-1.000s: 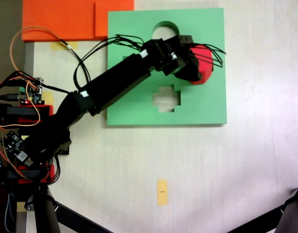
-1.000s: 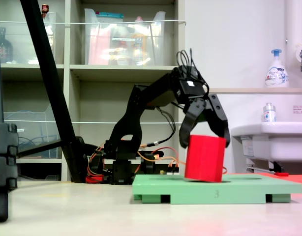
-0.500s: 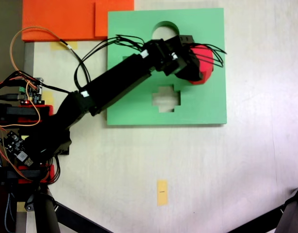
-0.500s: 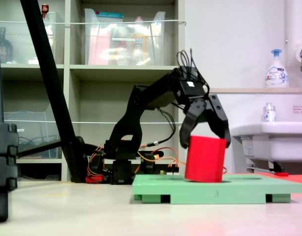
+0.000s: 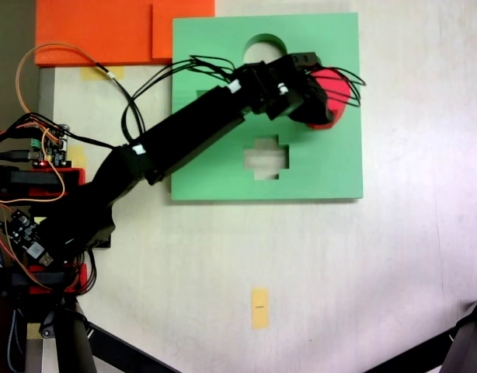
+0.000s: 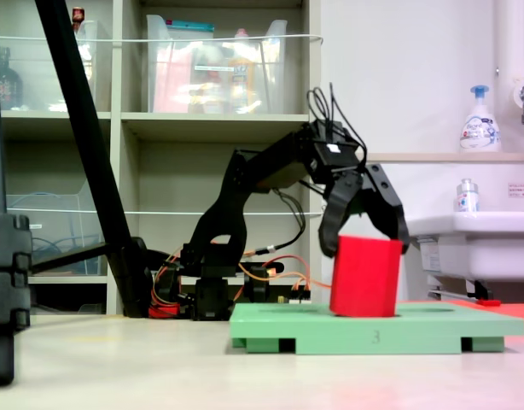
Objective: Put the octagonal pillar block into the corresponding hole
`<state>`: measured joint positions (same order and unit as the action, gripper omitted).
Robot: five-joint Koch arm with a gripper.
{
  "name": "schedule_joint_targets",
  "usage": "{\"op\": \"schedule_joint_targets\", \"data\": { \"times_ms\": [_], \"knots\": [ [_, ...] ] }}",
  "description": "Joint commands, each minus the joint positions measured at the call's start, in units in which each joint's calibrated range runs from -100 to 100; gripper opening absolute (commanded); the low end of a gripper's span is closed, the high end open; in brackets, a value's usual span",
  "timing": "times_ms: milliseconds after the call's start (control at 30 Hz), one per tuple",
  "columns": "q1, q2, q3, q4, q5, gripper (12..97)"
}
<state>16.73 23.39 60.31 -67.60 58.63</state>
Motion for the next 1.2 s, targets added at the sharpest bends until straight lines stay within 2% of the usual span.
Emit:
{"op": "schedule_joint_targets", "data": {
  "times_ms": [0, 933, 1167],
  "knots": [
    [0.0, -1.05, 5.59, 6.02, 0.44, 44.9],
    [1.51, 3.14, 6.59, 7.94, 0.73, 45.2],
    [1.12, 4.4, 6.49, 8.52, 3.81, 50.1]
  ]
}}
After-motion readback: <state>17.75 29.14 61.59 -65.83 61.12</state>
